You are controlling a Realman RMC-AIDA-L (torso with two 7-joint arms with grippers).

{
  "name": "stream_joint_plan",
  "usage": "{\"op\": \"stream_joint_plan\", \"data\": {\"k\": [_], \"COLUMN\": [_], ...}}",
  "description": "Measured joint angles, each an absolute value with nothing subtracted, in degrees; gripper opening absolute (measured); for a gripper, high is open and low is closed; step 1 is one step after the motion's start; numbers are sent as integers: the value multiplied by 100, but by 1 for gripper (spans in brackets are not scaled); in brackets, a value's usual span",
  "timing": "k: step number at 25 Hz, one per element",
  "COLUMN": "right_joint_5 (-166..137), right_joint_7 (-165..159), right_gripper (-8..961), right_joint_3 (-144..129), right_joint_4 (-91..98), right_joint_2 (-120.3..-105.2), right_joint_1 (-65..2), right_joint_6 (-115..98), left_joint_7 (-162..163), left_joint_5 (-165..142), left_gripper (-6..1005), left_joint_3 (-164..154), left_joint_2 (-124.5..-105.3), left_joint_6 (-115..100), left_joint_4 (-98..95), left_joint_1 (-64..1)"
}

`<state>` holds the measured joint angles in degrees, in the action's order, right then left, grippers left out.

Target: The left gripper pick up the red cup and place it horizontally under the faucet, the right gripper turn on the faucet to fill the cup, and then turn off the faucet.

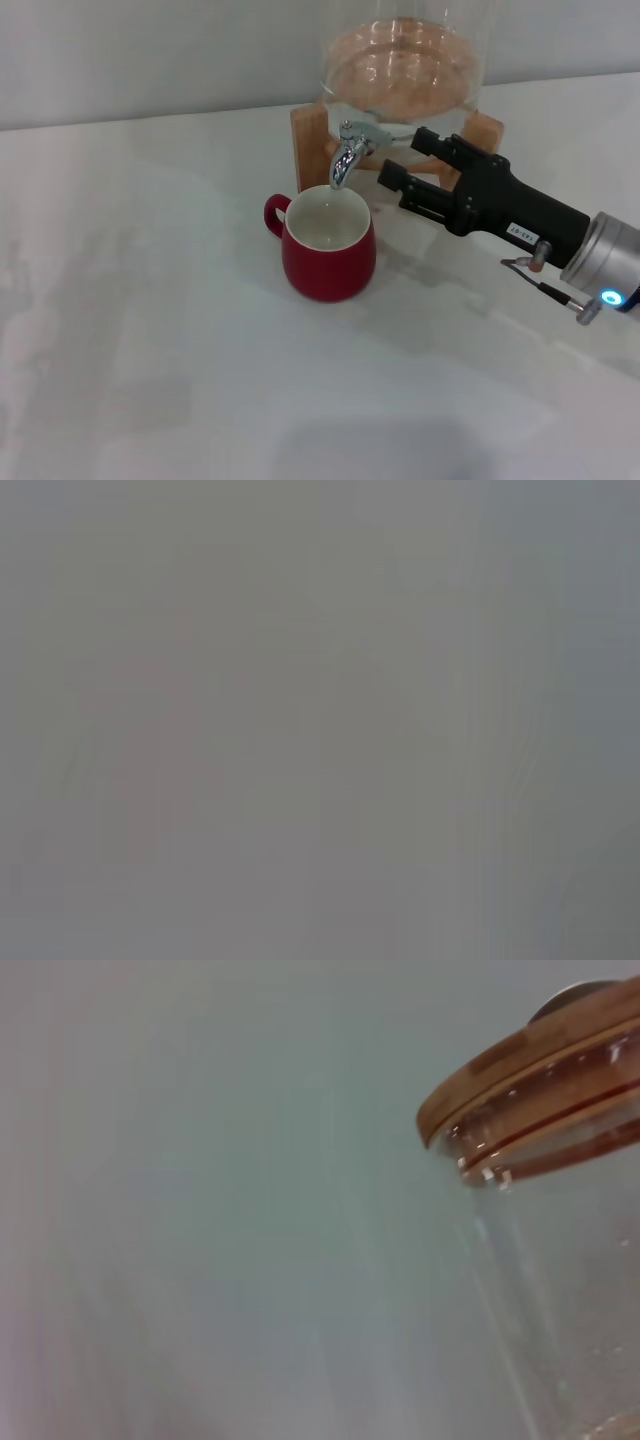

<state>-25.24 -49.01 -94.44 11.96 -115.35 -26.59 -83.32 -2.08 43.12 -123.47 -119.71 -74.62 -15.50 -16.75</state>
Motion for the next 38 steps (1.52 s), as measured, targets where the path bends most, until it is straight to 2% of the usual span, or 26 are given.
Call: {"op": "stream_joint_plan", "data": {"k": [26, 38], "right_joint_5": [-2521, -2523], "right_joint_7": [-5027, -5043], "right_gripper": [833, 833], "right_joint_3": [-9780, -9899], "right_joint_4": [1500, 1564], "right_joint_2": [-11549, -11575], "right_joint_1": [-2716, -2707], "right_joint_6": [-8240, -8233], "left_joint_7": [-163, -124], "left_joint_5": [4303, 4333], "left_gripper": [470, 584], "left_joint_3": [-12349, -12349], "left_joint_2": [-11971, -11971], "left_joint_6": [-7459, -7375], "left_joint_4": [-1529, -1529], "left_joint_1": [-1634, -1665]}}
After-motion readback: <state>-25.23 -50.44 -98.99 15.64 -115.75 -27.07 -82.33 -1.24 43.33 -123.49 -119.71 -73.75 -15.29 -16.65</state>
